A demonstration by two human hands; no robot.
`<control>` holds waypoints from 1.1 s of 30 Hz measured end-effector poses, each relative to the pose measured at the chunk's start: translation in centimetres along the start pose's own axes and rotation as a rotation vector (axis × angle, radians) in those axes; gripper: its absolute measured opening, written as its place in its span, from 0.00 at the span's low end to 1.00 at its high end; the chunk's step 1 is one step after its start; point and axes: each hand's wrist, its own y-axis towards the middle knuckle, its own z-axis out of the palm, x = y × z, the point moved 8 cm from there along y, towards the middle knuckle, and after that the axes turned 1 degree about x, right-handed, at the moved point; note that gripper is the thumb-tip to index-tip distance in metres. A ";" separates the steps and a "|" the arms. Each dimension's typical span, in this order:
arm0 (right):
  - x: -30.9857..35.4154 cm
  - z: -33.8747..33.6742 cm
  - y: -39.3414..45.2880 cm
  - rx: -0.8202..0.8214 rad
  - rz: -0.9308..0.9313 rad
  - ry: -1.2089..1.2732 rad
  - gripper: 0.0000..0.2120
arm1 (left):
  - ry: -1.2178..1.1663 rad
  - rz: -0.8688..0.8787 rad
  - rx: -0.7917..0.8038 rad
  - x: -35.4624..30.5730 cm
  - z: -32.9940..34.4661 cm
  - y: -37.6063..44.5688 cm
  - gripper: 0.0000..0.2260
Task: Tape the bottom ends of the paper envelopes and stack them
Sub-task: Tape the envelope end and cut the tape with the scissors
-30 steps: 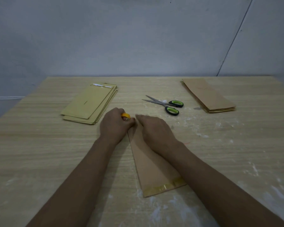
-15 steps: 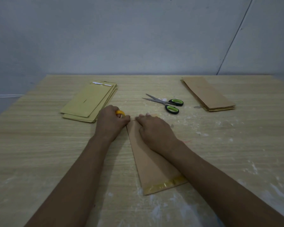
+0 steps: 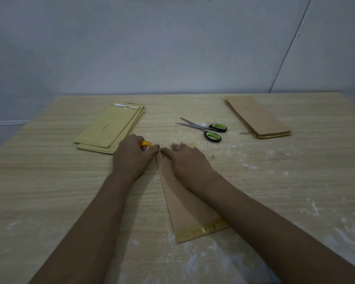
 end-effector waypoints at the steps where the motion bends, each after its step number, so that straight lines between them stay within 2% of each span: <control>1: 0.0 0.1 0.0 0.000 0.000 -0.001 0.23 | -0.011 -0.013 0.000 0.2 -0.2 -0.1 0.22; 6: 0.0 0.2 0.0 0.006 -0.006 0.015 0.25 | -0.051 -0.028 0.002 0.6 -0.7 -0.2 0.21; 16: 0.5 0.5 0.3 0.132 0.020 -0.102 0.26 | 0.027 -0.001 0.014 0.2 -0.3 0.0 0.18; 19: 0.4 0.1 -0.2 -0.009 0.001 -0.058 0.24 | 0.060 -0.025 0.023 0.7 -0.4 -0.1 0.20; 21: -0.6 -1.0 -0.8 -0.163 0.005 0.105 0.24 | 0.077 -0.023 0.026 0.8 -0.4 -0.2 0.20; 24: -3.7 -3.1 -1.1 -0.383 0.121 0.338 0.22 | 0.098 0.004 0.029 0.7 -0.4 -0.2 0.22; 26: -6.5 -4.4 -1.1 -0.525 0.266 0.301 0.17 | 0.105 0.017 0.036 0.6 -0.4 -0.2 0.23; 27: -7.9 -4.3 -0.9 -0.527 0.356 0.260 0.17 | 0.100 0.019 0.040 0.6 -0.4 -0.3 0.24; 30: -11.3 -2.6 -0.6 -0.385 0.594 0.180 0.19 | 0.066 0.009 0.059 0.5 -0.4 -0.4 0.26; 33: -12.4 -2.1 -0.5 -0.372 0.625 0.151 0.18 | -0.004 -0.017 0.094 1.0 -0.3 -0.2 0.24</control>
